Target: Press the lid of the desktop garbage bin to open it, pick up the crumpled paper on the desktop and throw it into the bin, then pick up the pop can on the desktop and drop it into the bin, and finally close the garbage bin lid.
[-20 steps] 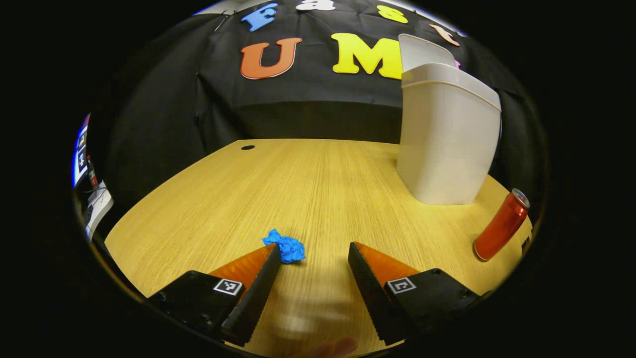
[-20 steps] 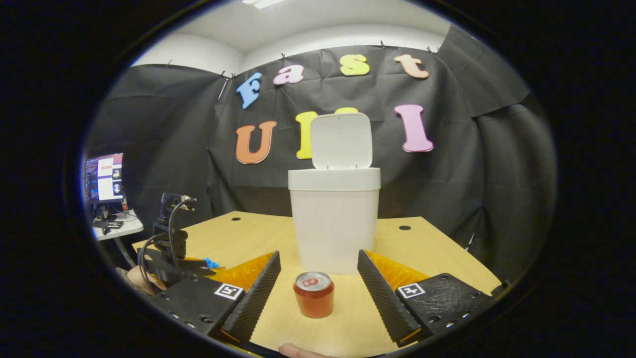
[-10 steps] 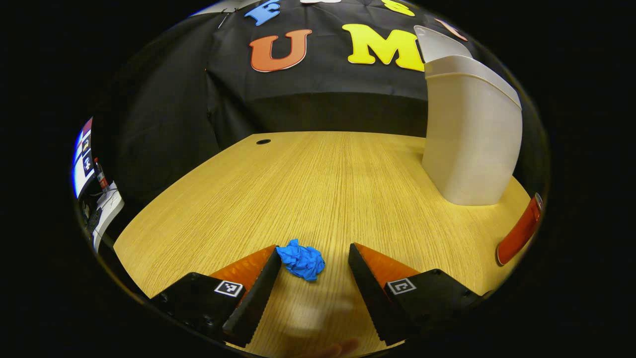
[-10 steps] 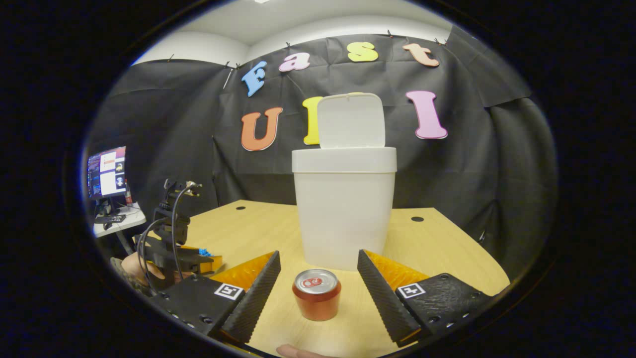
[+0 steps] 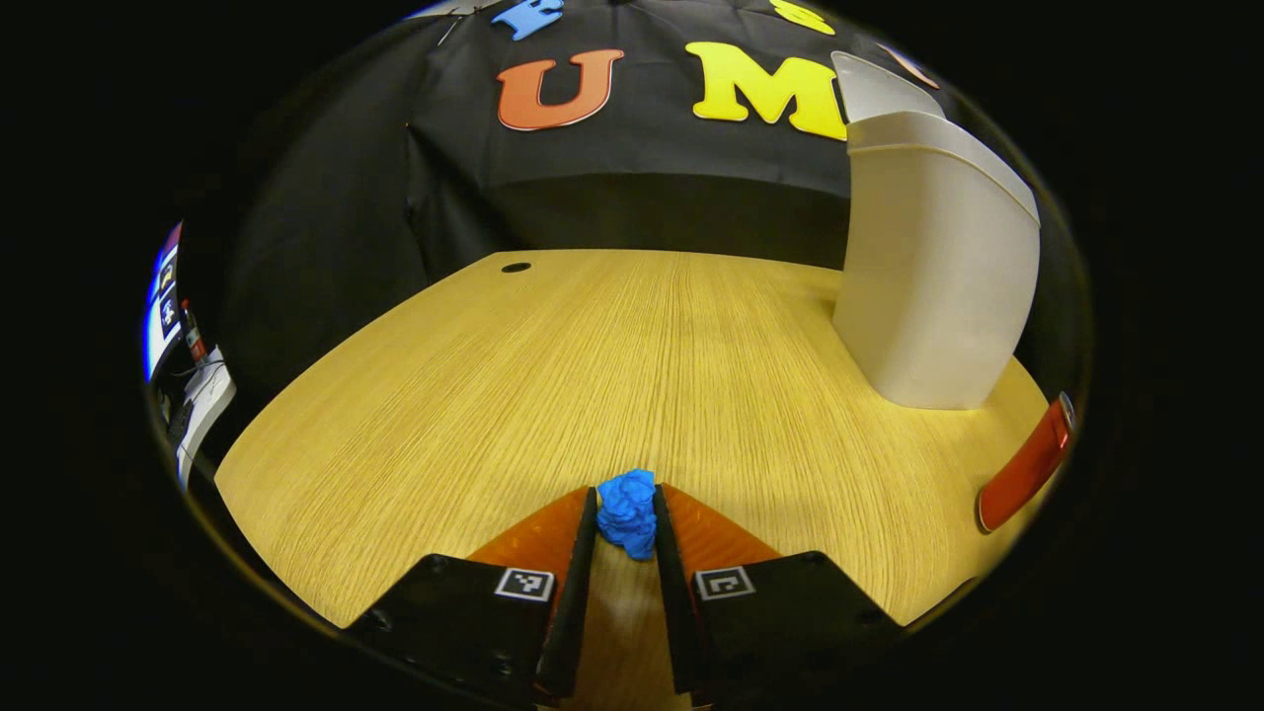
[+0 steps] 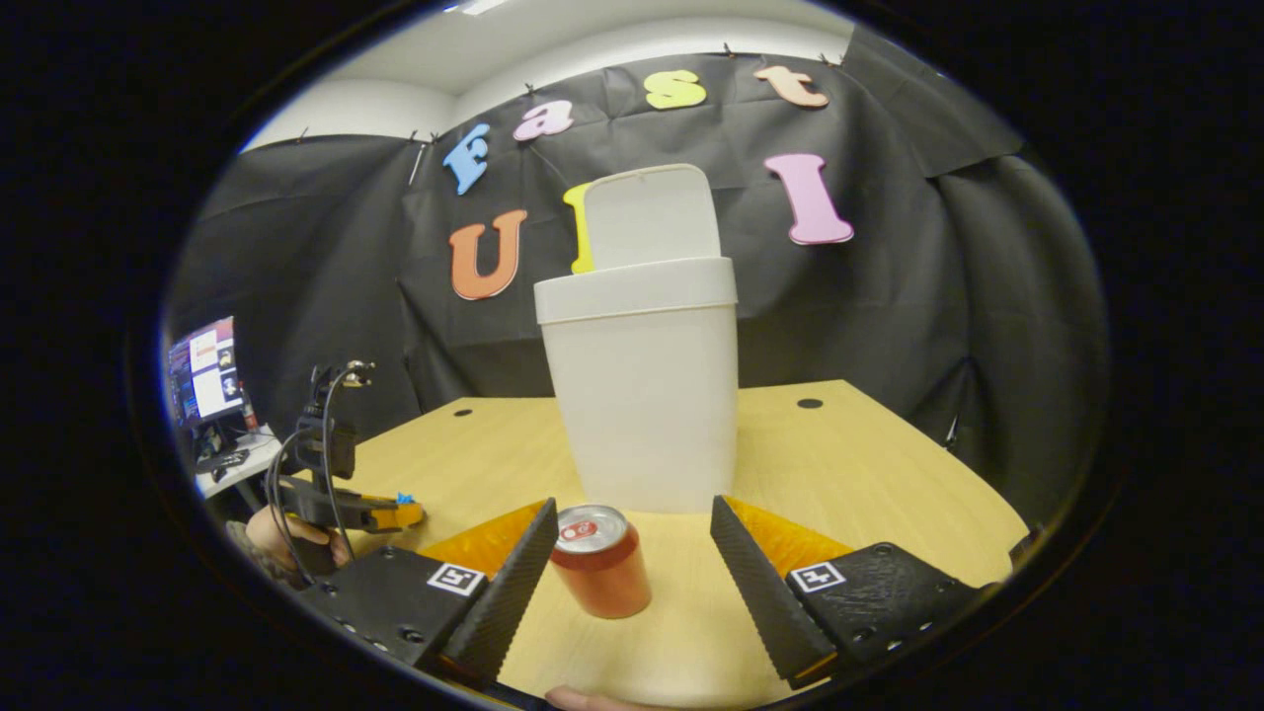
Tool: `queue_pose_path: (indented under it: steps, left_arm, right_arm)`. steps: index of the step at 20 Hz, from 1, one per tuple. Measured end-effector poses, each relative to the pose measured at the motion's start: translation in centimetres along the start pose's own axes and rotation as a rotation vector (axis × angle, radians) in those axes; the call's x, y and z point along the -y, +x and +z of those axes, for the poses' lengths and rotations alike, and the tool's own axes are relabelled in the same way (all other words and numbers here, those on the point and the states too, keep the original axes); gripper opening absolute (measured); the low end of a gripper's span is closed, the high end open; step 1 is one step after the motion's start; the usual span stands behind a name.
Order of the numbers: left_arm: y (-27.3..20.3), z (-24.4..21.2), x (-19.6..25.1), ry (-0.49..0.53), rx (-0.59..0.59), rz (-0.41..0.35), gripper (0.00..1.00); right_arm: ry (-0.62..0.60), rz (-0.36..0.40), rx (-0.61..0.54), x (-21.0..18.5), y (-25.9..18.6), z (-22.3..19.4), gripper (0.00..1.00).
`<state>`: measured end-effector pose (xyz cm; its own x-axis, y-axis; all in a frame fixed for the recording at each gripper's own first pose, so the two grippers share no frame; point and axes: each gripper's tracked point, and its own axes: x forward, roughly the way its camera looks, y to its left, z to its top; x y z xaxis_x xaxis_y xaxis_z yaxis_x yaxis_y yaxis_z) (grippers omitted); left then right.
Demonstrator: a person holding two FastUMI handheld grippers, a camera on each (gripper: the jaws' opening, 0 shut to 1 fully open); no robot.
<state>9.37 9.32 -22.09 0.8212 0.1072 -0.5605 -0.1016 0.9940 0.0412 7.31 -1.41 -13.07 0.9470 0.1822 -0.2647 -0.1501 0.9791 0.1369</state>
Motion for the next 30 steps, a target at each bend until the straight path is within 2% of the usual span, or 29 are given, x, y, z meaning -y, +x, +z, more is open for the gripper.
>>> queue_pose_path:
  steps: [1, 2, 9, 10, 12, 15, 17, 22, 23, 24, 25, 26, 30]
  left_arm:
    - [-0.1, 0.0, 0.5, 0.01, 0.001, -0.014, 0.42]
    - [-0.3, 0.1, 0.9, 0.019, 0.011, -0.026, 0.36]
    - [-3.0, 3.8, 2.7, 0.071, 0.157, -0.075, 0.34]
    - [-3.8, 4.2, 3.0, 0.074, 0.177, -0.075, 0.34]
    - [-4.8, 5.0, 3.2, 0.081, 0.217, -0.068, 0.35]
    - [-6.0, 6.1, 3.3, 0.085, 0.251, -0.065, 0.34]
    - [-6.5, 6.5, 3.5, 0.084, 0.265, -0.068, 0.35]
    - [-7.5, 7.7, 4.2, 0.084, 0.278, -0.042, 0.34]
    - [-7.7, 8.0, 4.8, 0.088, 0.281, -0.052, 0.34]
    - [-8.2, 8.4, 5.7, 0.1, 0.295, -0.062, 0.39]
    - [-8.7, 9.0, 6.1, 0.118, 0.318, -0.059, 0.35]
    - [-9.2, 9.5, 6.1, 0.14, 0.341, -0.05, 0.35]
    - [-10.2, 11.1, 6.4, 0.158, 0.407, -0.052, 0.34]
  right_arm:
    - [-0.006, -0.008, -0.007, 0.1, -0.2, -0.6, 0.96]
    - [-0.012, -0.01, -0.015, 0.0, -0.4, -1.1, 0.96]
    - [-0.05, -0.013, -0.08, -1.5, -0.5, -4.6, 0.96]
    - [-0.056, -0.019, -0.092, -1.5, -0.3, -5.0, 0.93]
    - [-0.053, -0.011, -0.116, -1.9, 0.4, -5.8, 0.96]
    - [-0.077, -0.007, -0.125, -2.5, 1.6, -6.5, 0.94]
    - [-0.118, -0.042, -0.129, -2.2, 3.0, -6.9, 0.96]
    - [-0.128, -0.059, -0.149, -2.8, 5.6, -7.4, 0.97]
    - [-0.139, -0.065, -0.142, -2.7, 6.0, -7.4, 0.96]
    - [-0.156, -0.078, -0.146, -2.7, 6.4, -7.5, 0.93]
    - [-0.174, -0.085, -0.155, -2.8, 6.7, -8.0, 0.9]
    - [-0.177, -0.085, -0.157, -3.1, 7.0, -8.0, 0.84]
    - [-0.135, -0.083, -0.136, -4.0, 6.9, -6.4, 0.82]
